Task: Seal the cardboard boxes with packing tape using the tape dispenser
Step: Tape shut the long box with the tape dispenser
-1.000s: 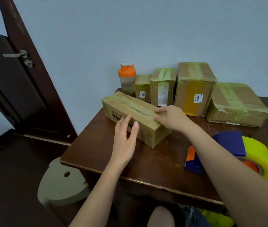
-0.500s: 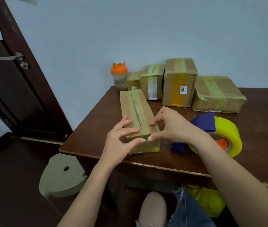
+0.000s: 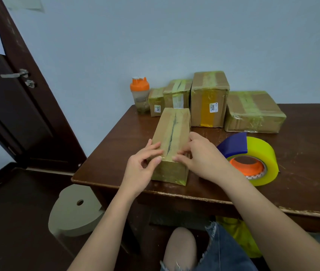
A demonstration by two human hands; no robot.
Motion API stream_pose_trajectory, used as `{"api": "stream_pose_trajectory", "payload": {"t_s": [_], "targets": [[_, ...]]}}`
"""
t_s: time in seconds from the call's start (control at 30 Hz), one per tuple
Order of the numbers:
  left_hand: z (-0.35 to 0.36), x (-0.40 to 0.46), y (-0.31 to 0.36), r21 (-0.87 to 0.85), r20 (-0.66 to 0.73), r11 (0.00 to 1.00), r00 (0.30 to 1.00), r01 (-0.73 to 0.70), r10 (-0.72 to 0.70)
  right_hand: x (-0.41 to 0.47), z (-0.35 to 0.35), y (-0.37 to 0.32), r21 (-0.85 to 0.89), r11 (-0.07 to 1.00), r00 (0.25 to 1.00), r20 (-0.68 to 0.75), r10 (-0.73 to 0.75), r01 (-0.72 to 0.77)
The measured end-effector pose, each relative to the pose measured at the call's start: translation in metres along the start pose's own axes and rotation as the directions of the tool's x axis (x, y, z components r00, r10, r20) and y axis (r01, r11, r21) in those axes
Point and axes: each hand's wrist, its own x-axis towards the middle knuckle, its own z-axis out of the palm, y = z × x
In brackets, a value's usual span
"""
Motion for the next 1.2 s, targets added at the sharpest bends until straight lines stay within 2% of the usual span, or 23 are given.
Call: {"api": "stream_pose_trajectory", "payload": {"t_s": [0.1,0.27,0.33,0.4,0.47,0.57,0.67,0.77,0.87,0.93,1.07,1.2], "targets": [[-0.002,-0.003,0.0,-0.102,-0.064,0.993,0.996,0.055,-0.062,-0.004,-0.001,0.006,0.069,0.998,0.999,0.04,-0.003,0.0],[-0.003,-0.005,0.004,-0.127,-0.056,0.986,0.992,0.105,-0.113,-0.007,0.004,0.005,0.061,0.998,1.0,0.019,-0.004,0.003],[-0.004,-0.005,0.007,-0.1,-0.055,0.989,0.991,0.114,-0.119,-0.006,0.003,0.002,0.047,0.999,0.999,0.045,0.006,-0.008],[-0.001,-0.005,0.011,0.035,-0.075,0.995,0.993,0.094,-0.091,-0.007,-0.005,0.001,0.015,1.0,0.998,0.061,0.014,-0.015],[0.004,-0.005,0.018,0.233,-0.118,0.972,0.993,0.041,-0.014,-0.012,-0.027,0.0,-0.079,0.997,1.0,0.006,0.016,-0.016],[0.013,-0.006,0.032,0.372,-0.197,0.92,0.957,-0.127,0.212,-0.017,-0.068,0.012,-0.311,0.946,0.996,-0.015,0.088,-0.088],[0.029,-0.009,0.045,0.416,-0.194,0.85,0.881,-0.323,0.43,-0.018,-0.085,0.029,-0.404,0.9,0.945,0.195,0.262,-0.166],[0.055,-0.02,0.053,0.347,-0.038,0.827,0.874,-0.443,0.484,-0.015,-0.078,0.04,-0.506,0.854,0.867,0.366,0.338,-0.12],[0.081,-0.034,0.043,0.293,0.194,0.863,0.909,-0.413,0.369,-0.012,-0.073,0.047,-0.579,0.812,0.849,0.389,0.357,-0.076],[0.095,-0.04,0.033,0.266,0.26,0.913,0.935,-0.308,0.24,-0.009,-0.071,0.048,-0.606,0.792,0.851,0.378,0.365,-0.07],[0.11,-0.044,0.027,0.246,0.215,0.969,0.974,0.011,-0.066,-0.006,-0.067,0.05,-0.589,0.805,0.878,0.341,0.335,-0.078],[0.115,-0.042,0.033,0.227,0.155,0.961,0.969,0.157,-0.194,-0.012,-0.073,0.057,-0.516,0.853,0.893,0.346,0.287,-0.074]]}}
